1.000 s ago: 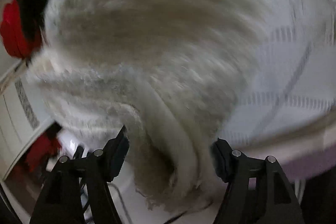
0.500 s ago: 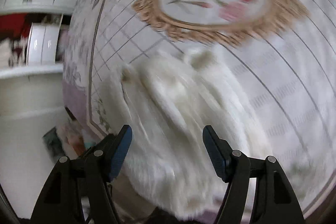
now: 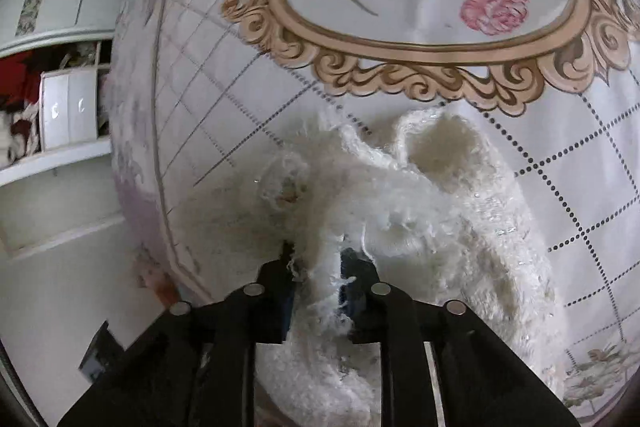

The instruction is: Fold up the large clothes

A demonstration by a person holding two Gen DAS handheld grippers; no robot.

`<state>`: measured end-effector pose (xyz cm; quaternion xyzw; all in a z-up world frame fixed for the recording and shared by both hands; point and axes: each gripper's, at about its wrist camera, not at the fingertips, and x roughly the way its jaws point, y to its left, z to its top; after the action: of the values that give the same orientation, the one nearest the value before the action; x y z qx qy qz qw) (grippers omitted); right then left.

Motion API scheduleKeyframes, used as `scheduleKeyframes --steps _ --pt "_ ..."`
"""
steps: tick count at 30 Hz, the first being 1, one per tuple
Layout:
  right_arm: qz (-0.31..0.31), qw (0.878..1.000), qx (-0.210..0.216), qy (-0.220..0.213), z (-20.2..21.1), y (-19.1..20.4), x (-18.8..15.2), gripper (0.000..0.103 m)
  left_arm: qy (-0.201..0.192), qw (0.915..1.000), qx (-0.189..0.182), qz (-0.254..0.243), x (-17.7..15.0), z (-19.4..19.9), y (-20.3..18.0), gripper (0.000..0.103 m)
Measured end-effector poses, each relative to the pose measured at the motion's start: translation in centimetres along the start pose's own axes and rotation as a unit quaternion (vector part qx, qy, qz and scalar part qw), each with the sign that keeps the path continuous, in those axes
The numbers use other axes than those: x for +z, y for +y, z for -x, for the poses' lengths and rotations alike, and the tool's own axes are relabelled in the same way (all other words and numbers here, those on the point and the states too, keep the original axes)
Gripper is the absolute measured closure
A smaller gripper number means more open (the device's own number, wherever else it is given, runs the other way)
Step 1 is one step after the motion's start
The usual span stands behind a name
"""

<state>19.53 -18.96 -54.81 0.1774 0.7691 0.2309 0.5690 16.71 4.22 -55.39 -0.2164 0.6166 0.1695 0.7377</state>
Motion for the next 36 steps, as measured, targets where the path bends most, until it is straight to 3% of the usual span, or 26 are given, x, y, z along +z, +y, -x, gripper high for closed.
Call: scheduleKeyframes --steps 1,2,3,6,10,13,14,15,16,19,20,21,23,25,26,28,29,30,32,36 --pt "0.009 1.000 -0.004 0.005 0.9 0.4 -0.7 0.058 0.000 1.0000 0.000 0.000 -0.1 0.2 -0.1 0.069" --pt "0.022 1.000 -0.016 0.002 2.4 0.5 -1.9 0.042 -0.002 1.0000 0.001 -0.001 -0.3 0.9 -0.3 0.069" --pt "0.031 0.999 -0.023 -0.001 3.4 0.4 -3.0 0.033 -0.003 1.0000 0.005 -0.002 -0.6 1.5 -0.5 0.069" --pt "0.034 0.999 -0.033 0.021 4.1 -1.8 -7.0 0.031 -0.002 0.9999 0.013 -0.004 -1.6 2.9 -1.7 0.069" --pt "-0.020 0.996 -0.042 0.070 1.4 -6.6 -11.9 0.031 0.012 0.9996 0.020 -0.015 -3.5 3.3 -3.7 0.069" --pt "-0.033 0.997 -0.014 0.071 -1.0 -8.5 -13.5 0.032 0.037 0.9985 0.027 -0.029 -5.1 2.0 -5.2 0.069" --pt "-0.032 0.998 -0.002 0.063 -1.3 -8.7 -13.9 0.041 0.039 0.9982 0.032 -0.033 -5.5 1.7 -5.6 0.069" --pt "-0.029 0.998 0.011 0.059 -1.6 -8.6 -14.1 0.073 0.041 0.9977 0.038 -0.038 -5.8 1.5 -5.9 0.069" --pt "-0.024 0.998 0.005 0.052 -1.4 -8.4 -14.3 0.081 0.042 0.9974 0.043 -0.041 -6.1 1.4 -6.0 0.069" --pt "-0.007 1.000 -0.011 -0.008 2.0 -6.9 -15.1 0.091 0.041 0.9968 0.052 -0.044 -6.5 1.5 -5.8 0.069" --pt "-0.005 0.999 -0.019 -0.045 4.2 -6.7 -15.4 0.096 0.039 0.9967 0.055 -0.044 -6.6 1.5 -5.7 0.069" --pt "-0.010 0.997 -0.037 -0.060 4.9 -7.1 -15.5 0.096 0.034 0.9967 0.059 -0.044 -6.6 1.7 -5.4 0.069" --pt "-0.025 0.996 -0.077 -0.039 4.2 -9.1 -15.3 0.096 0.033 0.9963 0.065 -0.045 -6.6 1.7 -5.0 0.069" --pt "-0.056 0.997 -0.043 -0.015 4.2 -10.8 -14.8 0.094 0.032 0.9973 0.060 -0.028 -6.2 1.9 -3.9 0.069" --pt "-0.056 0.998 -0.023 -0.011 5.1 -11.1 -14.6 0.091 0.028 0.9980 0.054 -0.018 -5.9 2.2 -3.4 0.069" --pt "-0.035 0.998 -0.027 -0.035 7.9 -11.1 -13.9 0.088 0.020 0.9992 0.035 0.005 -5.3 2.4 -2.4 0.069" --pt "-0.023 0.998 -0.031 -0.051 9.1 -11.3 -13.5 0.079 0.021 0.9992 0.028 0.019 -5.0 2.3 -1.9 0.069" --pt "-0.010 0.997 -0.042 -0.068 10.2 -11.3 -12.9 0.052 0.023 0.9991 0.011 0.036 -4.6 1.8 -1.3 0.069" --pt "0.012 0.992 -0.070 -0.108 11.7 -12.0 -10.9 0.024 0.026 0.9976 -0.009 0.064 -3.8 0.7 -0.5 0.069" --pt "0.060 0.993 -0.076 -0.063 8.5 -13.8 -5.3 0.023 0.031 0.9953 -0.051 0.076 -2.2 -1.6 -0.6 0.069"
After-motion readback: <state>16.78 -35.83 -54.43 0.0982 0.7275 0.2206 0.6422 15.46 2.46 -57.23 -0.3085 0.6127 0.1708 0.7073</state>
